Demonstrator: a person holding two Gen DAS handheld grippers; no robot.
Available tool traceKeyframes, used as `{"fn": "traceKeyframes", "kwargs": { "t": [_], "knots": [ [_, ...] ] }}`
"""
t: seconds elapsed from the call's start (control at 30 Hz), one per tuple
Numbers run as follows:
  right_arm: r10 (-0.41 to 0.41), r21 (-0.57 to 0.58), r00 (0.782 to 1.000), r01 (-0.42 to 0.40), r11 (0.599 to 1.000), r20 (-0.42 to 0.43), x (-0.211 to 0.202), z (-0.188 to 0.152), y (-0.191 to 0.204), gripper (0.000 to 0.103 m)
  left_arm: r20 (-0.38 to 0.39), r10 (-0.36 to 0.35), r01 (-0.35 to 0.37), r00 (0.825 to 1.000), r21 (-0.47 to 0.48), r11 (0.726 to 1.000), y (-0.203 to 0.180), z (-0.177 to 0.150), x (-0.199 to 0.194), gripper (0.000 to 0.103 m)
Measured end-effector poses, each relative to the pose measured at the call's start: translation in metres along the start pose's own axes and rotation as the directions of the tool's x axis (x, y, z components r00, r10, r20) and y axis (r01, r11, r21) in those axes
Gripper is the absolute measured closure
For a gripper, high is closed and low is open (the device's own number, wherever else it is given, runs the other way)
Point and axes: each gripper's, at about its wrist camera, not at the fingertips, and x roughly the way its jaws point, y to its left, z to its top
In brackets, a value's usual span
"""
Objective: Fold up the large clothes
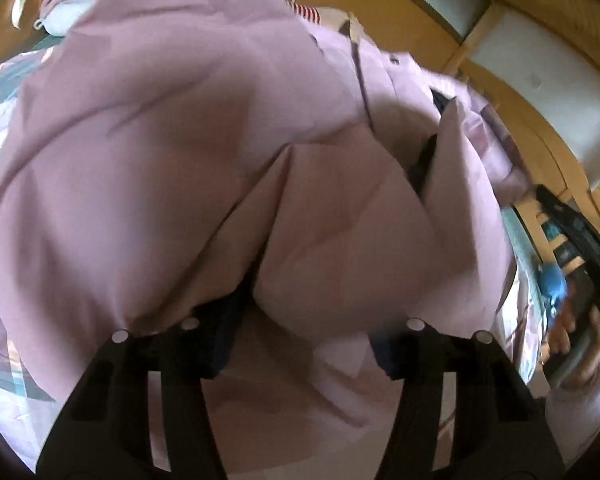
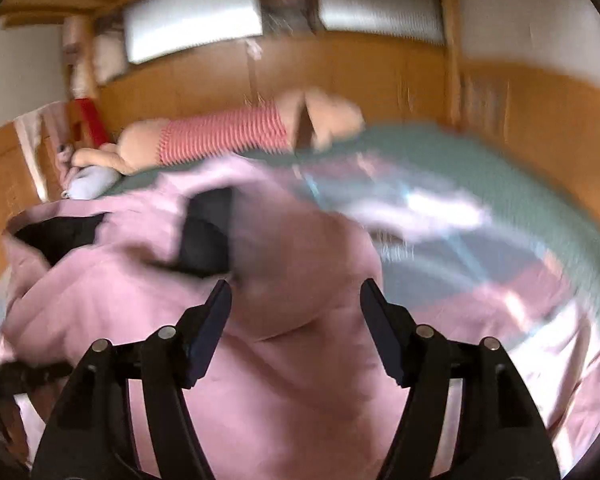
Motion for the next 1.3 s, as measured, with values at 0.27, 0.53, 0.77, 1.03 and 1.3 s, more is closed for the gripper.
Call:
{"fn": "traceKeyframes", "kwargs": {
  "t": [0.27,0.53,0.77,1.03,1.3],
  "knots": [
    [0.254,-0.158,0.928,-0.303,0.940,-0.271,0.033,-0.039,0.073,0.021,0.073,0.074,-0.078,0.995,0.046,0.996,-0.022,-0.005,-0.007,0.043],
    [0.124,-0.195,0.948,-0.186,0.963,-0.291,0.120,-0.041,0.089,0.001,0.172,0.135,-0.141,0.976,0.027,0.990,-0.018,0.002,-0.032,0.027],
    [0.068,-0.031,0.944,-0.083,0.996,-0.323,0.183,-0.015,0.071,0.001,0.155,0.313,-0.314,0.937,-0.016,0.949,-0.009,0.014,-0.030,0.018],
    [0.205,-0.074,0.943,-0.231,0.970,-0.262,0.100,0.000,0.079,0.007,0.089,0.291,-0.280,0.953,-0.119,0.953,0.026,0.019,-0.029,0.021],
    [-0.153,0.209,0.908,0.249,0.946,-0.389,0.146,-0.019,-0.087,0.011,0.128,0.225,-0.172,0.966,-0.331,0.928,0.073,0.031,-0.038,0.039]
  ]
}}
